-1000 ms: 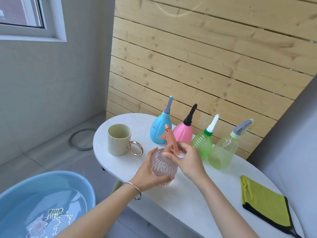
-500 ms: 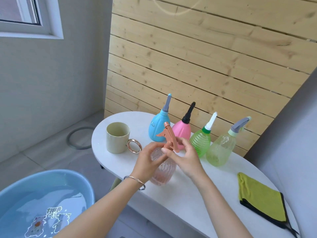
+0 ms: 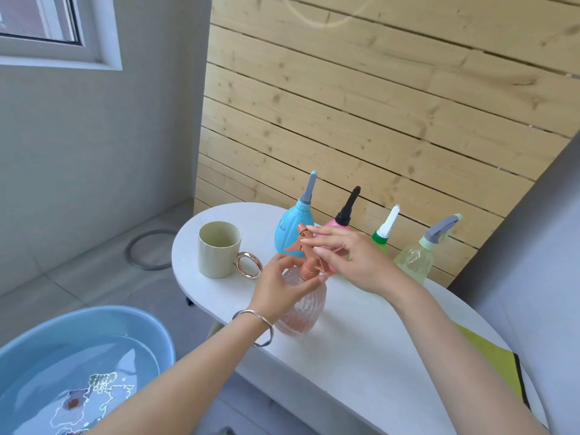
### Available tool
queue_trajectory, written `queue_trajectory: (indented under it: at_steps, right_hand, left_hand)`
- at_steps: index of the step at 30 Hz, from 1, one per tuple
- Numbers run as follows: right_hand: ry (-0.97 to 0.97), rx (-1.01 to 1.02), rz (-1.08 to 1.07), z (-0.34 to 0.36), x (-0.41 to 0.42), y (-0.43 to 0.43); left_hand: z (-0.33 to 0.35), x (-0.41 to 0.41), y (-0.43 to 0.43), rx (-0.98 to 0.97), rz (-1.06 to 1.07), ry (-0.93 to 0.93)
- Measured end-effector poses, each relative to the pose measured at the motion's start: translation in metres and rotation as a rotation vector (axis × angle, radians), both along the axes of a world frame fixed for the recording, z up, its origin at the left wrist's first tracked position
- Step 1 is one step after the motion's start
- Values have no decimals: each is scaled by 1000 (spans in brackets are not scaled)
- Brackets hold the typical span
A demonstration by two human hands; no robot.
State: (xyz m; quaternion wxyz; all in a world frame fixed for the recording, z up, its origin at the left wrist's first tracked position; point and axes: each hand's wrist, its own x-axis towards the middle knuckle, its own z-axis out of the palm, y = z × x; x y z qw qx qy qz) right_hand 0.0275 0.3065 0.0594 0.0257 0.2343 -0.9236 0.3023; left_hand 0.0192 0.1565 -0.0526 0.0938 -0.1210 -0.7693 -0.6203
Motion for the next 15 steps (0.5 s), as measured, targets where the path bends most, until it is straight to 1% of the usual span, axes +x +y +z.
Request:
queue_trajectory:
  at_steps: [2, 4, 6, 8, 10, 13, 15]
  right_hand:
    - [-59, -107, 17, -1, 0, 3]
    - [-137, -229, 7, -4, 1, 7]
    - [-195, -295, -50, -12, -1, 12]
    - [-271, -287, -55, -19, -2, 18]
    - [-351, -273, 16, -23, 0, 19]
    - [-407, -317, 44, -33, 2, 15]
    - [-373, -308, 21, -41, -1, 10]
  left_hand:
    - [-4, -3, 3, 39, 17, 8]
    - [-9, -4, 0, 13, 0, 16]
    - [-7, -3, -6, -15, -66, 39]
    - [-2, -1, -12, -57, -156, 96]
    - [1, 2, -17, -104, -205, 121]
    - [-8, 4, -24, -194, -268, 34]
    - [-15, 2, -28, -244, -331, -11]
